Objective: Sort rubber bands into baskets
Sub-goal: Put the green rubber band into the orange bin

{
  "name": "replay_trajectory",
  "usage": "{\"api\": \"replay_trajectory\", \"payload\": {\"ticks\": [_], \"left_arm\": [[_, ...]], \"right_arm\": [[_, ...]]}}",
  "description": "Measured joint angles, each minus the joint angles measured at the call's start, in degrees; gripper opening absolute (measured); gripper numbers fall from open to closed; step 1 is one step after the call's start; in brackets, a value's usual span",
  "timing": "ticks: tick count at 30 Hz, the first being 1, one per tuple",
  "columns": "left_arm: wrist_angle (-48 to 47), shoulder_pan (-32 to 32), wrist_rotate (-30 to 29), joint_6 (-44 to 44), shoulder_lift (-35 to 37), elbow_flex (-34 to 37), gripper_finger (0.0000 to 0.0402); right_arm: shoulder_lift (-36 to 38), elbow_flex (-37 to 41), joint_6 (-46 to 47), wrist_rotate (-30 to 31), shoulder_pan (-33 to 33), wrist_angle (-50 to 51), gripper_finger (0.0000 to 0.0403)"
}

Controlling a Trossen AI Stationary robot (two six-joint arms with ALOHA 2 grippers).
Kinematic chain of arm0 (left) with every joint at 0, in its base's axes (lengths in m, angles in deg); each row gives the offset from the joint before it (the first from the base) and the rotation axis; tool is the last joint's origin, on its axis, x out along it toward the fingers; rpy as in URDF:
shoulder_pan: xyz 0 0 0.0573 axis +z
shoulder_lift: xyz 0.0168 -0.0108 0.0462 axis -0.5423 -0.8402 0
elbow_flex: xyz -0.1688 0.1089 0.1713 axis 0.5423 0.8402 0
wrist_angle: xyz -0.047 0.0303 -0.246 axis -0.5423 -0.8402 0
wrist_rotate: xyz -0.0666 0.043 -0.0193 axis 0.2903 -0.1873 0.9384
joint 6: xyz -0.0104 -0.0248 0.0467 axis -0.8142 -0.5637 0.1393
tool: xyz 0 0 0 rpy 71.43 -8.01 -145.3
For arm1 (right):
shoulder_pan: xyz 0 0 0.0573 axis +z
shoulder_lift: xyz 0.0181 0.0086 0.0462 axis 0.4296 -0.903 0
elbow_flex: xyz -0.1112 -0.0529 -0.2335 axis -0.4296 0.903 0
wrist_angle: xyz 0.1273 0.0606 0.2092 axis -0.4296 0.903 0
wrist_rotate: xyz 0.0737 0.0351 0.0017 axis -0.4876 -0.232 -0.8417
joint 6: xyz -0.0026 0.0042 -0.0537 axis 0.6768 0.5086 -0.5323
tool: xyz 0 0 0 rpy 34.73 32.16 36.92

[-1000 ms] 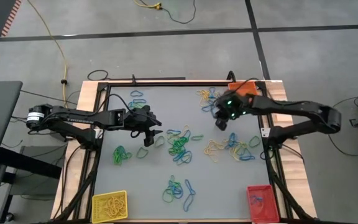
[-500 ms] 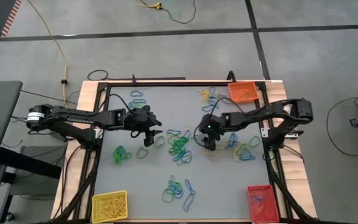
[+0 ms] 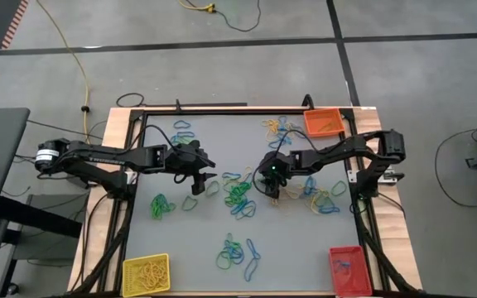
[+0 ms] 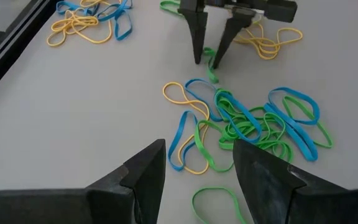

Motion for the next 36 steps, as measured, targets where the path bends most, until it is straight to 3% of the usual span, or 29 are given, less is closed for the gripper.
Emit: {"api": "replay_trajectory", "payload": {"ticks": [3, 5, 7, 14, 20, 27, 33, 36], "left_arm": [[0.02, 0.0, 0.0, 0.0, 0.0, 0.0, 0.0178], [0.02, 0.0, -0.02, 0.0, -0.02, 0.0, 0.0178], [0.02, 0.0, 0.0, 0.0, 0.0, 0.0, 0.0178], [0.04, 0.0, -0.01, 0.0, 0.0, 0.0, 0.0178], [0.01, 0.0, -0.02, 0.0, 0.0, 0.0, 0.0178], [0.02, 0.0, -0.02, 0.0, 0.0, 0.0, 0.0178], [0.02, 0.0, -0.01, 0.0, -0.01, 0.0, 0.0178], [0.02, 0.0, -0.02, 0.0, 0.0, 0.0, 0.0178]], "right_arm": [[1.36, 0.08, 0.02, -0.02, -0.01, 1.05, 0.0036], [3.5, 0.23, 0.23, -0.27, -0.44, 3.31, 0.002], [6.28, 0.17, 1.41, 0.25, -1.06, 7.05, 0.0024], [18.1, -3.49, 2.48, 14.54, -4.11, 22.73, 0.002], [25.71, -5.02, 5.3, 25.54, -12.52, 34.81, 0.002], [27.51, -5.02, 7.32, 26.22, -26.76, 39.88, 0.0026], [27.51, -5.02, 6.22, 26.1, -34.73, 39.12, 0.0024], [27.48, -4.72, 6.03, 23.15, -38.26, 39.36, 0.0027]]}}
